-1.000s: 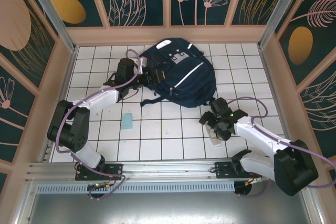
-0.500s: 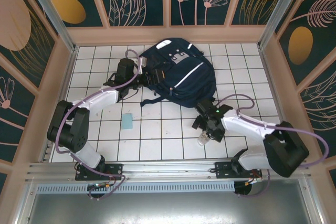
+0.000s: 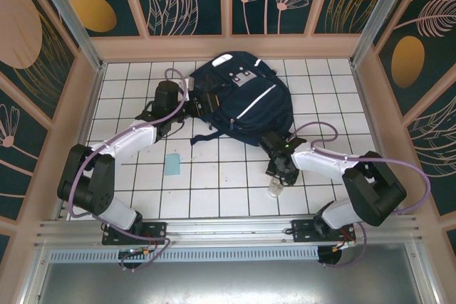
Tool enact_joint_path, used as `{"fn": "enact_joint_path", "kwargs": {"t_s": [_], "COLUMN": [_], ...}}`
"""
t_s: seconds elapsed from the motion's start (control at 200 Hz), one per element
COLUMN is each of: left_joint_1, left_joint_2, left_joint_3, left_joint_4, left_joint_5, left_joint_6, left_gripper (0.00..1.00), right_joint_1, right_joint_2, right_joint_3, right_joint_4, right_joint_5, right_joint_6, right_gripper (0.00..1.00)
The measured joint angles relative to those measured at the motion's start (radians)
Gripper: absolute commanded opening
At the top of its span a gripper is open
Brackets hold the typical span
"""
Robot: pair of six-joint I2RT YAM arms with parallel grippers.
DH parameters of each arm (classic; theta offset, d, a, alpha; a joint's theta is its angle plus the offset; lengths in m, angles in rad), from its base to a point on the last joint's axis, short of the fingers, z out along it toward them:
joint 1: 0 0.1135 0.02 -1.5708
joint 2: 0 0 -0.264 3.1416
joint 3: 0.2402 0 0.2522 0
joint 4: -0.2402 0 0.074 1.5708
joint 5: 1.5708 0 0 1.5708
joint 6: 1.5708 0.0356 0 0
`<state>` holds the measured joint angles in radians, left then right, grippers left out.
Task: Pack books, pencil case, and school supplies into a backpack
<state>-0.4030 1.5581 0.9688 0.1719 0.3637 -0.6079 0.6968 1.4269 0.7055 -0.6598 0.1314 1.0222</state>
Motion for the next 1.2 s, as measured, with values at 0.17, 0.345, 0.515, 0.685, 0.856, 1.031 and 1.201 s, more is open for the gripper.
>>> {"fn": "enact_joint_path", "kwargs": {"t_s": [0.17,0.345,0.515,0.685,0.856,1.031,1.201], "left_joint_1": [-0.061,-0.138,-0.195,-0.275,-0.38,-0.438,-0.435], "left_joint_2": [0.016,0.078,0.196,0.315,0.44,0.554,0.61], "left_joint_3": [0.051,0.147,0.278,0.41,0.571,0.687,0.716], "left_joint_4": [-0.031,-0.051,-0.127,-0.227,-0.337,-0.433,-0.465], "left_joint_5": [-0.06,-0.101,-0.159,-0.245,-0.335,-0.418,-0.518], "left_joint_6": [0.055,0.134,0.218,0.297,0.425,0.512,0.542], "left_gripper": [0.89,0.82,0.75,0.75,0.75,0.74,0.73], "right_joint_1": [-0.043,-0.185,-0.377,-0.544,-0.673,-0.705,-0.705], "right_joint_2": [-0.077,-0.164,-0.192,-0.159,-0.104,-0.1,-0.1], "right_joint_3": [0.002,0.058,0.154,0.223,0.243,0.241,0.209], "right_joint_4": [-0.003,-0.023,-0.018,0.053,0.149,0.214,0.253], "right_joint_5": [0.002,-0.002,-0.005,-0.042,-0.109,-0.173,-0.223], "right_joint_6": [-0.023,-0.114,-0.256,-0.377,-0.442,-0.464,-0.467], "right_gripper": [0.48,0.48,0.48,0.48,0.49,0.48,0.46]}}
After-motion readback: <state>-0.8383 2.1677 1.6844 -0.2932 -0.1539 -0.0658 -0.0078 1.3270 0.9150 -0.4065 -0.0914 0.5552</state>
